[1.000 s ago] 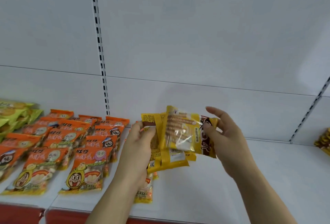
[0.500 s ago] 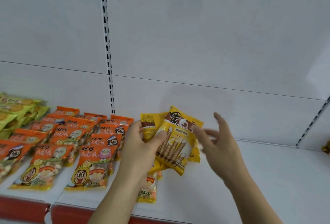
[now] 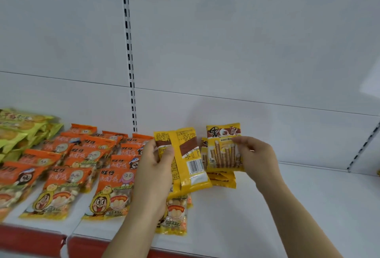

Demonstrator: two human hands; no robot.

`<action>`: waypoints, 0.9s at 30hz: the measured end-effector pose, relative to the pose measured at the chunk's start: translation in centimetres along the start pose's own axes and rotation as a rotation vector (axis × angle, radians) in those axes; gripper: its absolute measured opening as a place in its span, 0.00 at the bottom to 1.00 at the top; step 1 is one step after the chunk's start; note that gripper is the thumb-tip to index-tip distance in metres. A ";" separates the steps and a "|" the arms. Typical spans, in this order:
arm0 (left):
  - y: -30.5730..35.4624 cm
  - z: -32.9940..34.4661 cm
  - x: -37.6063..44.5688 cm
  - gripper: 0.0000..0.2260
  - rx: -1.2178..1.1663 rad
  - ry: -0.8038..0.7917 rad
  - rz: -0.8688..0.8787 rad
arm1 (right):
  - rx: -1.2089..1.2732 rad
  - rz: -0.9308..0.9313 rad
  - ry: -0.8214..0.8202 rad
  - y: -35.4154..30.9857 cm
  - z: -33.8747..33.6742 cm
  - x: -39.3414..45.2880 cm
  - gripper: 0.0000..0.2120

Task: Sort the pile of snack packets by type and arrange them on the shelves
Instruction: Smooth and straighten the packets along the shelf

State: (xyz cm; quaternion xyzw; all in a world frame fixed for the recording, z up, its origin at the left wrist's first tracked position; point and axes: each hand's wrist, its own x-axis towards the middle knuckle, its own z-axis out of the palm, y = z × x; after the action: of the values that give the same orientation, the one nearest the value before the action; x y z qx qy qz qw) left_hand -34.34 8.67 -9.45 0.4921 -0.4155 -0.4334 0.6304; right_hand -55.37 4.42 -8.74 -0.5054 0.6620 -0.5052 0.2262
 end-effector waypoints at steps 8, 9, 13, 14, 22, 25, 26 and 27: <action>-0.1 -0.2 -0.1 0.10 -0.044 -0.028 -0.009 | -0.445 -0.010 -0.141 2.4 3.2 1.0 0.18; -0.4 -0.1 0.0 0.08 -0.049 -0.037 -0.012 | -0.462 -0.017 -0.152 2.3 3.0 0.9 0.19; -0.2 0.7 0.0 0.10 -0.121 -0.079 -0.045 | -0.224 -0.111 0.009 0.2 1.1 -2.1 0.15; 0.1 1.0 -0.1 0.11 -0.135 -0.080 -0.050 | -0.094 -0.107 -0.021 -0.7 0.7 -3.5 0.12; 0.4 3.9 -1.8 0.24 0.126 -0.224 0.126 | -0.148 -0.398 0.249 -0.9 0.1 -8.6 0.03; 0.2 4.9 -2.4 0.10 0.005 -0.330 0.094 | -0.226 -0.625 0.122 0.3 0.9 -9.4 0.14; 0.2 5.0 -2.5 0.07 -0.014 -0.282 0.093 | -0.215 -0.645 0.076 0.7 1.0 -9.8 0.16; 0.1 5.0 -2.3 0.08 -0.026 -0.239 0.078 | -0.188 -0.638 0.065 1.2 1.0 -9.9 0.16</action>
State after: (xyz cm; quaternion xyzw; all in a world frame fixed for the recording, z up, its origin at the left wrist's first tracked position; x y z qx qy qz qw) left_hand -39.72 9.55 -8.70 0.4123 -0.5008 -0.4694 0.5991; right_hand -51.30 12.88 -12.31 -0.6896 0.5209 -0.5030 -0.0123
